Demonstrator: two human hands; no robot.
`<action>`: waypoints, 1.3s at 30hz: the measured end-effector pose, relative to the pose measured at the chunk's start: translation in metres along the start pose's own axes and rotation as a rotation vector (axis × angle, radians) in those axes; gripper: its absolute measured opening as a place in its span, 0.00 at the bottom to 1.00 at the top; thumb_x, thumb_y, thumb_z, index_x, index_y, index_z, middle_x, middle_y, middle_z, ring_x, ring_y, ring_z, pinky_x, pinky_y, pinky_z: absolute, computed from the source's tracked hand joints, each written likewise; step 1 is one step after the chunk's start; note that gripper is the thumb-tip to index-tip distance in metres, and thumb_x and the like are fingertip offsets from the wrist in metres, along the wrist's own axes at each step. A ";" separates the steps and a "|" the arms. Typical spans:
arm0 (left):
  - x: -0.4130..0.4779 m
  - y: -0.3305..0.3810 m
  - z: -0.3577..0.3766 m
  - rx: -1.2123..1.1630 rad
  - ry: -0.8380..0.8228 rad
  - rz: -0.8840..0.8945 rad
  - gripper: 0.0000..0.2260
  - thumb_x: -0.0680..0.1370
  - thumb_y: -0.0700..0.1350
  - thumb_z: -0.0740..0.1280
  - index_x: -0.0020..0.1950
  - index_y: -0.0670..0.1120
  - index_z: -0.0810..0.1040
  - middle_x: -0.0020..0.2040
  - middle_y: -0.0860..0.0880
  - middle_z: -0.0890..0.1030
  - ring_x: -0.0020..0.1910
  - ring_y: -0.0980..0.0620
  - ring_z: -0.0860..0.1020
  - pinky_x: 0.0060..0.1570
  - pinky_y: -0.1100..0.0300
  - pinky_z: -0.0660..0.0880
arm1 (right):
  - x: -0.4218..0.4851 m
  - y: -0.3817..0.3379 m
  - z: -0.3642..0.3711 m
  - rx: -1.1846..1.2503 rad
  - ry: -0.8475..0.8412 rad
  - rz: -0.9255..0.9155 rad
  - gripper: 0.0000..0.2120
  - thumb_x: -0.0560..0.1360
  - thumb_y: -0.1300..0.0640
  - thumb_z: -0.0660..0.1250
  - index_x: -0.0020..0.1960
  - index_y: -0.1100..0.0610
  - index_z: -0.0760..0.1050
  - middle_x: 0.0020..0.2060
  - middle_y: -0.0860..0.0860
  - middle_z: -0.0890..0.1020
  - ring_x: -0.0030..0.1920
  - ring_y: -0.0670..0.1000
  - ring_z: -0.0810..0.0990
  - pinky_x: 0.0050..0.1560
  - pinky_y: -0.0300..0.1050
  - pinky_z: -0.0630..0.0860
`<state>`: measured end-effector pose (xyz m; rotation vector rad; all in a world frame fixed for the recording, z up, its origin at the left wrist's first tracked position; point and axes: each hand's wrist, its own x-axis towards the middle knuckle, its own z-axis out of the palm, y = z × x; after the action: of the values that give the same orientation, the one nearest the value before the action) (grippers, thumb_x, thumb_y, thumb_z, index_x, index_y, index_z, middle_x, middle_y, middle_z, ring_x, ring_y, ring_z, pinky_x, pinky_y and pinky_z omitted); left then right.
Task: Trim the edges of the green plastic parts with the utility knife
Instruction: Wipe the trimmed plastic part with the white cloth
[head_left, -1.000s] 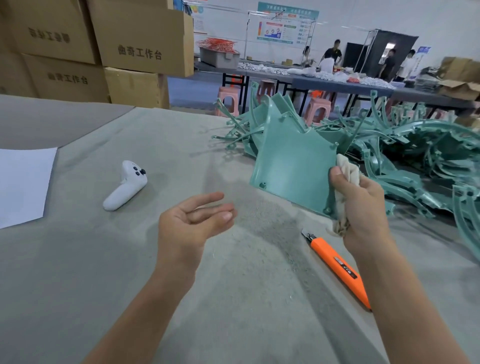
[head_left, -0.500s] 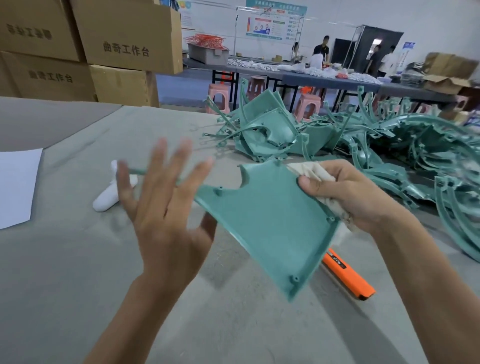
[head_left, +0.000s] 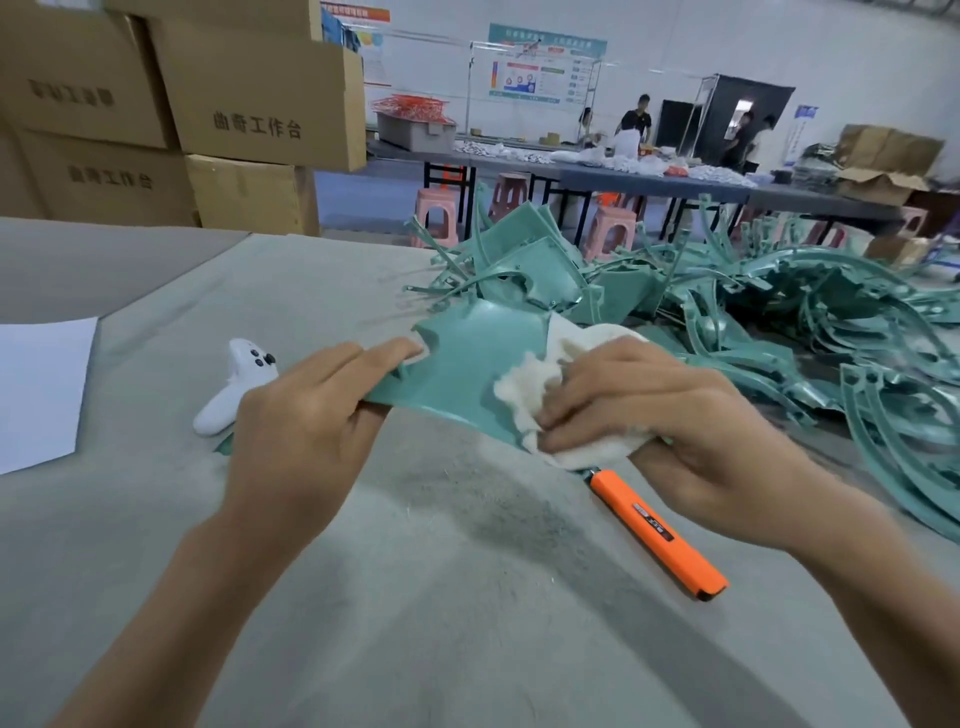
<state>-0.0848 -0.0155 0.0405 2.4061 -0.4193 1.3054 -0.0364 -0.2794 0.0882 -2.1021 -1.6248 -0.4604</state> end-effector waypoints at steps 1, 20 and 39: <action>-0.002 -0.001 -0.001 -0.041 0.012 -0.014 0.13 0.76 0.38 0.61 0.55 0.38 0.82 0.41 0.44 0.82 0.39 0.52 0.74 0.37 0.58 0.71 | -0.003 0.003 0.000 -0.026 -0.021 -0.007 0.29 0.61 0.84 0.57 0.49 0.62 0.85 0.50 0.53 0.84 0.54 0.56 0.79 0.58 0.55 0.72; -0.015 -0.007 0.004 -0.311 0.110 -0.281 0.10 0.74 0.33 0.67 0.47 0.46 0.83 0.31 0.61 0.75 0.31 0.64 0.70 0.33 0.74 0.64 | -0.016 0.066 -0.001 -0.161 0.570 0.653 0.25 0.73 0.74 0.55 0.63 0.60 0.80 0.57 0.53 0.83 0.54 0.59 0.82 0.54 0.36 0.74; -0.041 0.036 0.058 -1.444 -0.601 -1.319 0.27 0.76 0.65 0.56 0.34 0.44 0.80 0.21 0.52 0.58 0.15 0.58 0.53 0.15 0.69 0.56 | 0.024 0.034 0.086 -0.414 -0.027 0.179 0.20 0.81 0.53 0.57 0.72 0.48 0.73 0.76 0.49 0.67 0.75 0.54 0.64 0.74 0.62 0.54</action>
<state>-0.0797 -0.0704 -0.0170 1.1273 0.1419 -0.3486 0.0024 -0.2208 0.0226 -2.5361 -1.4294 -0.7632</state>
